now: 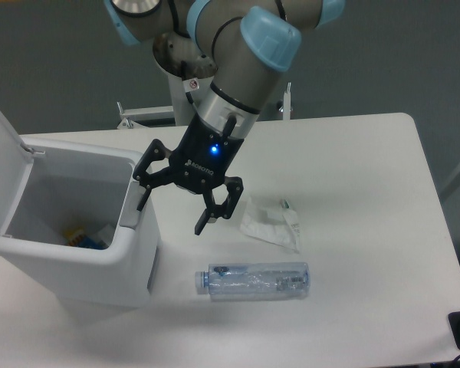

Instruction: Open the trash can

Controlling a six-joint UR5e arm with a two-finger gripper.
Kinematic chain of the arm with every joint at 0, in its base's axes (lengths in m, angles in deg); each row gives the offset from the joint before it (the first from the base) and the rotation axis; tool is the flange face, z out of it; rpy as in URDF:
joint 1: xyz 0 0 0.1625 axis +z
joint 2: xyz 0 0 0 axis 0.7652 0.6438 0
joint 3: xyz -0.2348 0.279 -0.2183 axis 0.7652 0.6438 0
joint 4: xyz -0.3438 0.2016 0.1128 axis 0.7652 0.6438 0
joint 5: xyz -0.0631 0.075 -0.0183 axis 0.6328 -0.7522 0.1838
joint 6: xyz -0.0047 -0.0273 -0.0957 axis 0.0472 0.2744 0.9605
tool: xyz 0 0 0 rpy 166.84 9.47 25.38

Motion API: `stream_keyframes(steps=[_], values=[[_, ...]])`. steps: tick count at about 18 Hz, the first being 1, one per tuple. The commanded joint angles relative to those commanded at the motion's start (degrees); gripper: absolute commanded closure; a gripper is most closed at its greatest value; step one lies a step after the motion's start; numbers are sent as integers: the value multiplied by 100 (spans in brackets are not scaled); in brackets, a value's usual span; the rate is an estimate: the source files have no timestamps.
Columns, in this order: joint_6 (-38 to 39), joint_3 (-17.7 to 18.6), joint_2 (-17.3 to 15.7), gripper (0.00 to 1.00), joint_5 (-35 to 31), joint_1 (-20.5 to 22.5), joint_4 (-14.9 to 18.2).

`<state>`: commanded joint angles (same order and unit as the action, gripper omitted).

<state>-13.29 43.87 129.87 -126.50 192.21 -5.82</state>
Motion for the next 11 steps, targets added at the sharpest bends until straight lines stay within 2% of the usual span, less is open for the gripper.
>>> stream_keyframes(steps=[2,4,7,10,11], values=[[-52,-158,61,0,-26,281,0],[-140,-141,175,0,-35,650,-44],[-754,-159,553,0,-35,1475,-44],[-1254,-203,816,0,-96,1968,-9],[-1527,-281,930,0,-375,2057,26]])
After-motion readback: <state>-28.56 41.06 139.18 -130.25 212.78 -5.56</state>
